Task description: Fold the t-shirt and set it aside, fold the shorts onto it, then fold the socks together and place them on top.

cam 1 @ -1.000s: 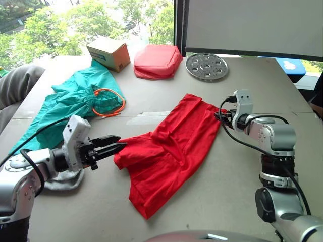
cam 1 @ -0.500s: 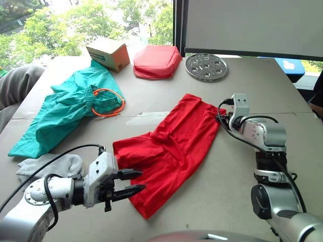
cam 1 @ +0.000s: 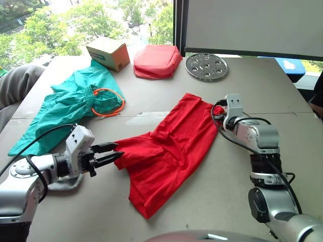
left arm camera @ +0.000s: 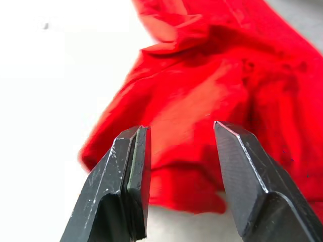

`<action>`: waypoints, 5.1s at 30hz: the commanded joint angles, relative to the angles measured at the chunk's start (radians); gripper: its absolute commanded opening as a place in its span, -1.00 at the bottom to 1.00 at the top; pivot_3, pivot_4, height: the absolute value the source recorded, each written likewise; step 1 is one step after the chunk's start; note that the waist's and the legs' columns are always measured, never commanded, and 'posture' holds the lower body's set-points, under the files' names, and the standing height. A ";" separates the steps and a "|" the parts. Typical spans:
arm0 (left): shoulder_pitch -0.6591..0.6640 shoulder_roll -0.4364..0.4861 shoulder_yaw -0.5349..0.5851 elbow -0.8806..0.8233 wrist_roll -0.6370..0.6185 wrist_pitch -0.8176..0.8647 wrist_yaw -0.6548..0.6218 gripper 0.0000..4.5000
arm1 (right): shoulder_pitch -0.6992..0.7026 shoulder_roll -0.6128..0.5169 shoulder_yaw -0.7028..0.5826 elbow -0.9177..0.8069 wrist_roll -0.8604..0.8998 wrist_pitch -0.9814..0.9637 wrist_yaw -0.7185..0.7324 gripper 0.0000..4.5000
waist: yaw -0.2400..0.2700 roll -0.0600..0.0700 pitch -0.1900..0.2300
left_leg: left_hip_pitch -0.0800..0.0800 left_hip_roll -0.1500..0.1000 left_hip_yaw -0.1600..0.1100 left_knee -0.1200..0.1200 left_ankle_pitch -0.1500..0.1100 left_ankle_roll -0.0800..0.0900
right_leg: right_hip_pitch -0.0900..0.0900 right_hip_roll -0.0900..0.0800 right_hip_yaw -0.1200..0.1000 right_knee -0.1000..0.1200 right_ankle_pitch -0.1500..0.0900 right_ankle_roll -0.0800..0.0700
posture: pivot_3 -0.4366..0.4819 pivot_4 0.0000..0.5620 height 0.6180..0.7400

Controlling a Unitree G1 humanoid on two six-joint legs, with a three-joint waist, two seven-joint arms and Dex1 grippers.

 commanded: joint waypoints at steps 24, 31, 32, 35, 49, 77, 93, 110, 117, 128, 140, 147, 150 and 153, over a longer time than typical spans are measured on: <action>-0.245 0.014 -0.184 0.052 -0.087 0.376 -0.009 -0.99 | 0.004 -0.068 0.047 -0.074 -0.031 -0.016 -0.017 -1.00 | 0.001 -0.001 0.000 | -0.001 -0.001 -0.002 0.000 0.000 0.000 | 0.000 -0.001 0.001 0.000 0.000 0.000 | -0.05 -0.47 0.98; -0.119 -0.092 -0.042 -0.206 -0.215 0.562 0.195 -0.99 | -0.067 -0.144 0.112 -0.010 -0.067 -0.033 0.006 -1.00 | -0.001 -0.001 0.000 | -0.001 0.000 -0.003 0.000 0.000 0.000 | 0.000 -0.001 0.002 0.000 0.000 0.000 | -0.05 -0.47 0.98; -0.096 -0.112 -0.014 -0.241 -0.239 0.590 0.225 -0.99 | -0.084 -0.151 0.122 0.016 -0.072 -0.043 0.012 -1.00 | -0.003 -0.001 0.000 | 0.000 0.000 -0.003 0.000 0.000 0.000 | 0.000 -0.001 0.002 0.000 0.000 0.000 | -0.05 -0.47 0.98; -0.008 -0.176 0.077 -0.337 -0.305 0.662 0.315 -0.99 | -0.156 -0.166 0.161 0.133 -0.091 -0.094 0.038 -1.00 | -0.003 -0.002 0.000 | 0.000 0.000 -0.003 0.000 0.000 0.000 | 0.000 -0.001 0.002 0.000 0.000 0.000 | -0.05 -0.47 0.98; 0.463 -0.492 0.229 -0.680 -0.404 0.568 0.573 -0.99 | -0.537 -0.056 0.306 0.871 -0.210 -0.603 0.179 -1.00 | 0.001 -0.001 0.000 | 0.000 -0.002 -0.003 0.000 0.000 0.000 | 0.000 -0.003 0.003 -0.001 0.000 -0.001 | -0.05 -0.47 0.98; 0.291 -0.132 0.037 -0.323 -0.243 0.238 0.168 -1.00 | 0.463 -0.193 -0.021 -0.791 0.604 0.552 0.331 0.45 | 0.022 -0.002 -0.001 | -0.002 0.005 0.001 0.000 -0.002 -0.002 | -0.006 -0.004 0.000 -0.001 -0.004 0.002 | -0.05 -0.47 0.98; 0.334 -0.105 0.080 -0.347 -0.247 0.243 0.156 -1.00 | 0.468 -0.140 0.166 -0.717 0.581 0.526 0.230 -0.09 | 0.024 -0.004 -0.002 | -0.003 0.006 -0.001 -0.001 -0.003 -0.003 | -0.007 -0.004 -0.001 -0.001 -0.004 0.002 | -0.05 -0.47 0.98; 0.304 -0.106 0.037 -0.416 -0.353 0.327 0.167 -1.00 | 0.465 -0.414 0.169 -0.753 0.546 0.424 0.265 -0.96 | 0.036 -0.004 -0.002 | -0.005 0.003 0.000 -0.002 -0.003 -0.003 | -0.007 -0.008 -0.001 -0.003 -0.004 0.002 | -0.05 -0.47 0.98; 0.256 -0.112 0.034 -0.467 -0.467 0.402 0.242 -1.00 | 0.487 -0.645 0.099 -0.696 0.548 0.340 0.373 -0.96 | 0.050 -0.006 -0.002 | -0.004 0.003 0.001 0.000 -0.002 -0.001 | -0.006 -0.007 -0.001 -0.003 -0.004 0.002 | -0.05 -0.47 0.98; 0.457 -0.107 0.039 -0.446 -0.303 0.288 0.198 -1.00 | 0.550 -0.694 0.170 -0.700 0.536 0.249 0.412 -0.96 | 0.051 -0.011 -0.004 | -0.004 0.006 0.000 0.000 -0.003 -0.003 | -0.007 -0.005 -0.001 -0.003 -0.004 0.002 | -0.05 -0.47 0.98; 0.406 -0.135 -0.019 -0.485 -0.342 0.317 0.237 -1.00 | 0.564 -0.606 0.164 -0.794 0.573 0.228 0.400 -0.41 | 0.050 -0.011 -0.004 | -0.004 0.007 0.000 -0.001 -0.005 -0.006 | -0.007 -0.003 -0.002 -0.003 -0.004 0.002 | -0.05 -0.47 0.98; 0.428 -0.114 0.048 -0.467 -0.365 0.267 0.127 -0.83 | 0.728 -0.770 0.060 -0.864 0.478 -0.145 0.604 0.28 | 0.054 -0.009 -0.002 | -0.005 0.005 0.001 -0.001 -0.005 -0.006 | -0.007 -0.006 -0.001 -0.004 -0.004 0.002 | -0.05 -0.47 0.98; 0.459 -0.080 0.083 -0.455 -0.310 0.175 0.019 -0.30 | 0.855 -0.839 0.039 -0.879 0.383 -0.363 0.717 0.70 | 0.053 -0.010 -0.002 | -0.005 0.005 0.000 -0.001 -0.005 -0.006 | -0.007 -0.004 -0.002 -0.004 -0.004 0.002 | -0.05 -0.47 0.98; 0.467 -0.052 0.086 -0.392 -0.161 -0.008 -0.056 0.21 | 0.962 -0.891 0.019 -0.846 0.222 -0.612 0.776 1.00 | 0.053 -0.008 -0.001 | -0.004 0.006 0.001 -0.001 -0.005 -0.006 | -0.007 -0.004 -0.002 -0.003 -0.004 0.002 | -0.05 -0.47 0.98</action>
